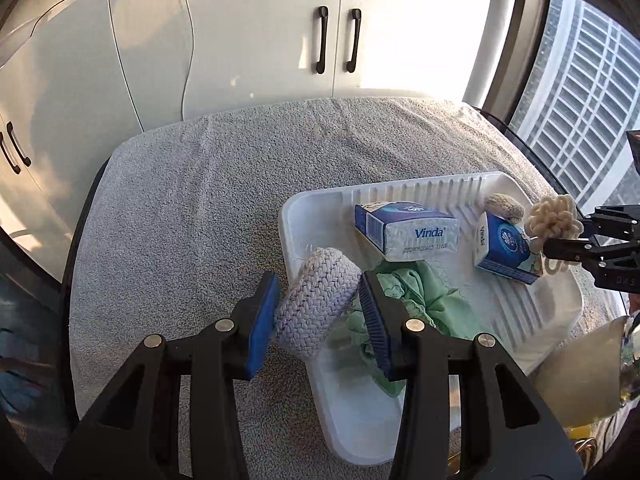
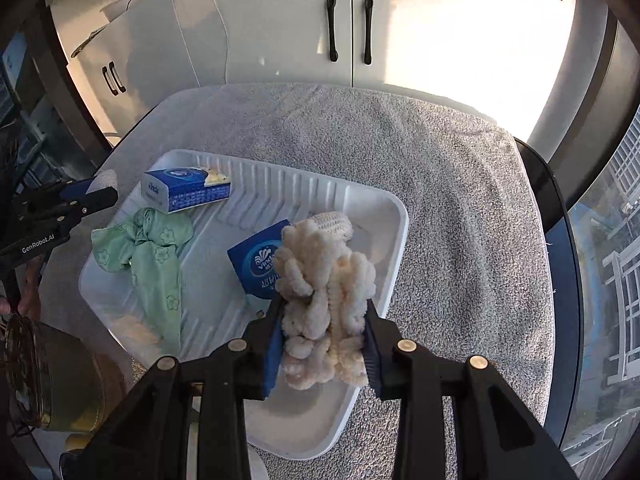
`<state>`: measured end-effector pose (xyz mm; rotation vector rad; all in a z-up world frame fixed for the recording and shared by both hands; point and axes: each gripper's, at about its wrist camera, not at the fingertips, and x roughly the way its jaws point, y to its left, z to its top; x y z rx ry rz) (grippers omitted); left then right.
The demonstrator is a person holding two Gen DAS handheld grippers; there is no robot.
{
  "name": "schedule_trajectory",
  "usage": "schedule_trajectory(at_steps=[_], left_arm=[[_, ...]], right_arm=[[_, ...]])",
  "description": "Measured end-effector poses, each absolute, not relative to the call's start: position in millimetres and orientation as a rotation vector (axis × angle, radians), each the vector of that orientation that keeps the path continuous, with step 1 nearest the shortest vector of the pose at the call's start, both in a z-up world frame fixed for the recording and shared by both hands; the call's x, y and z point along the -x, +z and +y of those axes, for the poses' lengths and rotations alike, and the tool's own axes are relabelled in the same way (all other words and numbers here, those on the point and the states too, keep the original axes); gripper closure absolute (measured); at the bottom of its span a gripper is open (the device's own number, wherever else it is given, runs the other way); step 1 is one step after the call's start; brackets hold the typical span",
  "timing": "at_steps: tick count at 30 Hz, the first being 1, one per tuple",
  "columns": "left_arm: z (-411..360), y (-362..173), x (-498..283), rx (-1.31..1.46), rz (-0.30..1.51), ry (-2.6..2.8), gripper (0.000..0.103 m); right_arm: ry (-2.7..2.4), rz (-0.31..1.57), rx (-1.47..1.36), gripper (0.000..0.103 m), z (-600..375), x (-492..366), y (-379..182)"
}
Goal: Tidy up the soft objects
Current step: 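Open the left tool over the tray while the right tool releases the coral scrubber there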
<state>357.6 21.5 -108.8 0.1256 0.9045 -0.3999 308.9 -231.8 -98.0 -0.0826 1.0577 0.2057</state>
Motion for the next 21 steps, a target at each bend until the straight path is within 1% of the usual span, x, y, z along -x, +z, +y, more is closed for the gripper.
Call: schedule_trajectory(at_steps=[8,12,13,15,16,17,18,21], left_arm=[[2.8,-120.6,-362.7,-0.132,0.92,-0.439,0.063],[3.8,-120.4,-363.7,-0.121,0.925,-0.432,0.061],[5.0,-119.4,-363.5,-0.113,0.928,-0.438,0.06],[6.4,-117.4,-363.2,-0.104,0.932,-0.443,0.052],[6.9,-116.1,-362.8,-0.098,0.931,-0.45,0.05],[7.4,-114.5,-361.8,-0.091,0.927,-0.46,0.048],[8.3,-112.3,-360.4,-0.082,0.92,-0.469,0.047],[7.9,-105.5,-356.5,-0.066,0.899,-0.485,0.046]], right_arm=[[0.263,1.101,0.103,0.065,-221.8,-316.8,-111.0],[0.265,1.114,0.075,0.063,-226.2,-321.2,-113.9],[0.262,1.112,0.073,0.062,-226.0,-321.1,-113.4],[0.252,1.11,0.086,0.06,-224.5,-320.6,-112.6],[0.245,1.107,0.091,0.057,-223.9,-320.2,-111.7],[0.243,1.105,0.094,0.057,-223.2,-320.3,-110.7],[0.245,1.105,0.093,0.055,-222.6,-319.8,-109.8],[0.245,1.101,0.088,0.048,-223.4,-317.5,-106.3]])
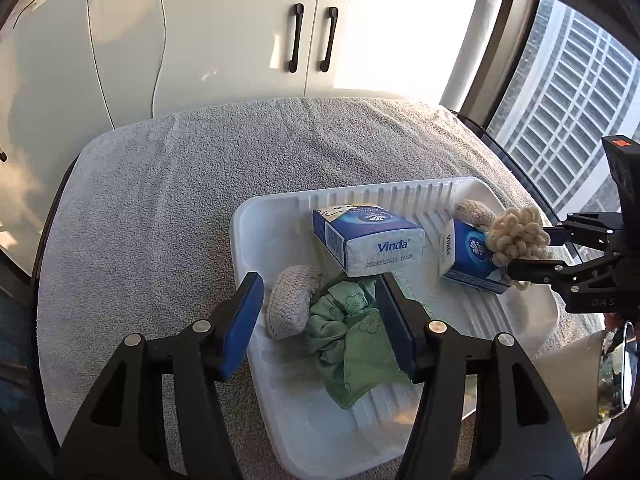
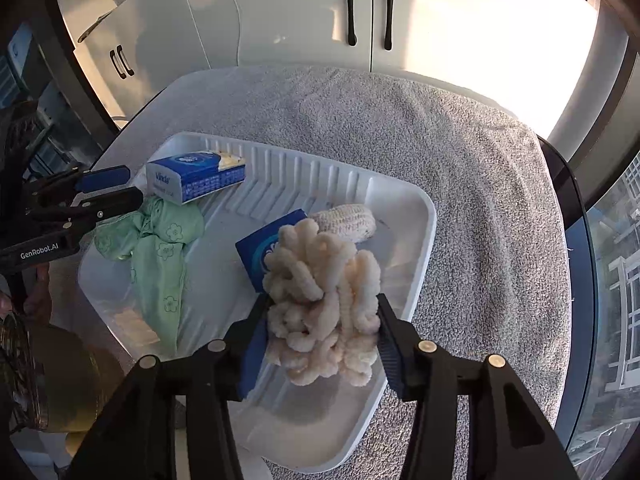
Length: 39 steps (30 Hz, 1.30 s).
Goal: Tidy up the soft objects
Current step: 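Open the left tool over the tray while the right tool releases the coral scrubber there, then withdraw both tools and move them toward the yellow rectangular sponges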
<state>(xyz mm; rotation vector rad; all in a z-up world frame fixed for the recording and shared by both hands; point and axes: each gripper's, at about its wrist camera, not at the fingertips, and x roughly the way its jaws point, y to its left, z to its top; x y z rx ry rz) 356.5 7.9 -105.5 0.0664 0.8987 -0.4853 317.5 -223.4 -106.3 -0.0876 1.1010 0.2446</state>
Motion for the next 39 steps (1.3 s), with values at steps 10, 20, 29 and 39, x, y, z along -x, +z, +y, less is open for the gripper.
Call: schedule_trajectory(at_steps=[10,20,29,39], left_arm=[[5.8,-87.2,-344.8,-0.071,0.865,-0.45,0.046],[29.7,-75.4,-323.8,-0.044,0.832,-0.381,0.046],[68.7,-75.9,-308.0,0.001,0.833,-0.307,0.046],[111.6,-89.3,-277.8,0.045,0.837,-0.237,0.046]], right_arm=[[0.239,1.057,0.081,0.041,-222.5,-302.3,-85.0],[0.166,1.004,0.031,0.035,-243.8,-282.1,-65.8],[0.049,1.011,-0.059,0.035,-294.6,-258.2,-72.1],[-0.038,1.032,-0.107,0.035,-338.4,-211.9,-90.5]])
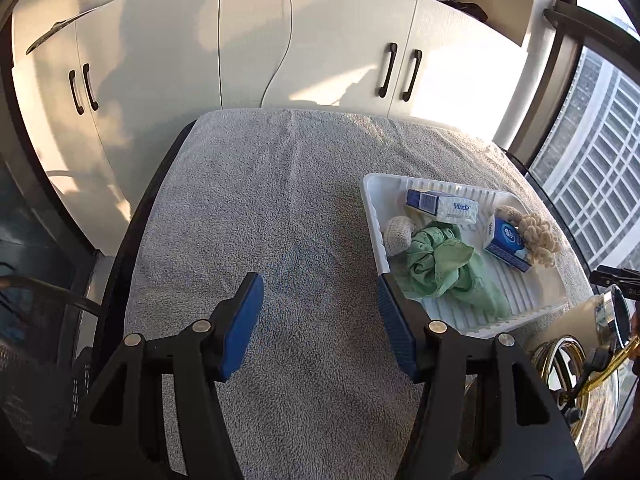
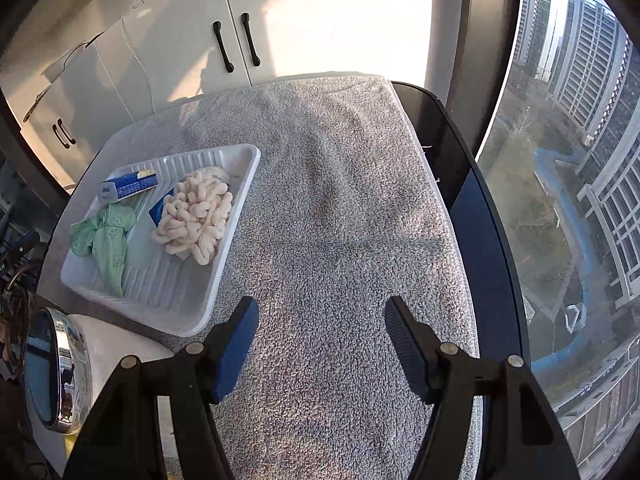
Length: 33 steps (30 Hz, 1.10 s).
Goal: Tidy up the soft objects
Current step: 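Withdraw both tools and move them toward the yellow rectangular sponges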
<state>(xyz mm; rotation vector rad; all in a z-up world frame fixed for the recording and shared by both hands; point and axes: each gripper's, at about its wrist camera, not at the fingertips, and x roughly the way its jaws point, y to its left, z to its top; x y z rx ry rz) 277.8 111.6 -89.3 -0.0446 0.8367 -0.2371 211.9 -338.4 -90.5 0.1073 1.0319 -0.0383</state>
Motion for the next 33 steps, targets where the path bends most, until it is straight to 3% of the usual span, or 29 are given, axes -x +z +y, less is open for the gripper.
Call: schedule_trajectory(at_steps=[18,33], left_arm=[[165.0,-153.1,-150.5,0.059,0.884,-0.192,0.046],[91.3,-149.1,-46.7,-0.142,0.895,-0.349,0.046]], right_arm=[[-0.053,1.025,-0.12,0.035,-330.3,-75.8,-121.6],[0.082,1.052,0.02,0.034,-239.3,5.7,-141.5]])
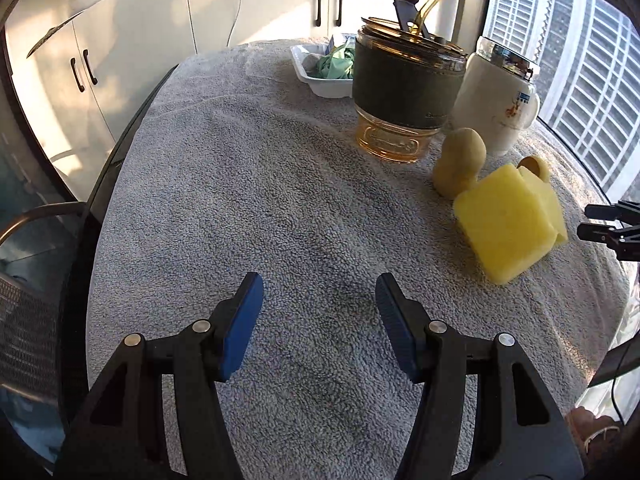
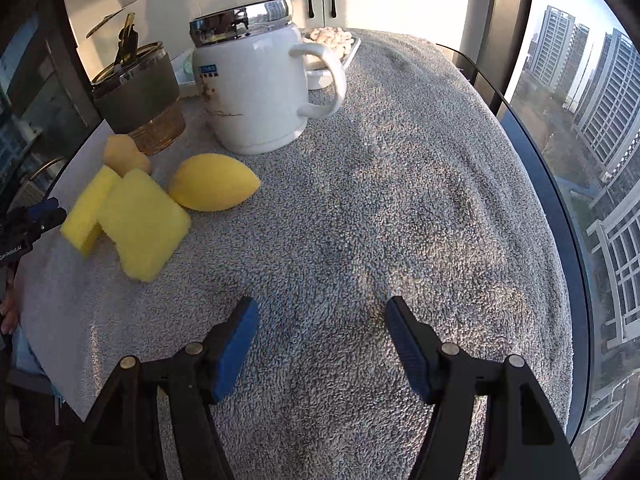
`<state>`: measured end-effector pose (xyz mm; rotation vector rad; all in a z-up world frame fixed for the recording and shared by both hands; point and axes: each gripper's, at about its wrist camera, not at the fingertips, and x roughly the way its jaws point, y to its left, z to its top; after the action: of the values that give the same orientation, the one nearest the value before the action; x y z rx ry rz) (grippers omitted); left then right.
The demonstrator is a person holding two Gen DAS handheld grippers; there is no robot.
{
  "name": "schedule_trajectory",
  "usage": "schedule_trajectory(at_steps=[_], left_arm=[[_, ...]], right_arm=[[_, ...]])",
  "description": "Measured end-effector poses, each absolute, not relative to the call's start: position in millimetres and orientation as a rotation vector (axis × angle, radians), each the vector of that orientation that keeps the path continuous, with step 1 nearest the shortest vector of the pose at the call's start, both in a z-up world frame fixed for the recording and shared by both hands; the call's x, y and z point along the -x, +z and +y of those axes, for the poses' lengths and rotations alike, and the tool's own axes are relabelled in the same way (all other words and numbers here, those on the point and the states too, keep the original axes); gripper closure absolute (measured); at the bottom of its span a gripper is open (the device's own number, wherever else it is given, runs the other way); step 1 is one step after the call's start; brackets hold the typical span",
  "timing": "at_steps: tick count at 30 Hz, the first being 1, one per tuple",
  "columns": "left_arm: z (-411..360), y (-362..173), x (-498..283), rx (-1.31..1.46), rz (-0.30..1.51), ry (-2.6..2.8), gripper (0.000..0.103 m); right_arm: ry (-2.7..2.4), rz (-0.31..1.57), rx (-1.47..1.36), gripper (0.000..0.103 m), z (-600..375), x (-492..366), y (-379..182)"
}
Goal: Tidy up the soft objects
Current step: 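Withdraw both tools and move them toward the yellow rectangular sponges, then grasp a yellow sponge with the left tool while the right tool grasps another yellow sponge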
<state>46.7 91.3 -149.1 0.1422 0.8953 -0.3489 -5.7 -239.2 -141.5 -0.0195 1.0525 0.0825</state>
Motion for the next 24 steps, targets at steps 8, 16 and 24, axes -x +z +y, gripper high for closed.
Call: schedule_trajectory(at_steps=[8,16,24], left_arm=[[24.2,-142.0,-16.9,-0.283,0.854,-0.496,0.045],[-3.9,-142.6,-19.2,-0.304,0.843,-0.524,0.041],[-15.2,-148.4,-31.6,-0.277,0.829,-0.502,0.041]], right_arm=[[0.197,1.022,0.0,0.034,-203.7,16.4,-133.6],[0.285,1.021,0.001,0.034,-169.2,12.3,-137.3],[0.321,1.014,-0.02,0.034,-154.4,-11.2,-142.1]])
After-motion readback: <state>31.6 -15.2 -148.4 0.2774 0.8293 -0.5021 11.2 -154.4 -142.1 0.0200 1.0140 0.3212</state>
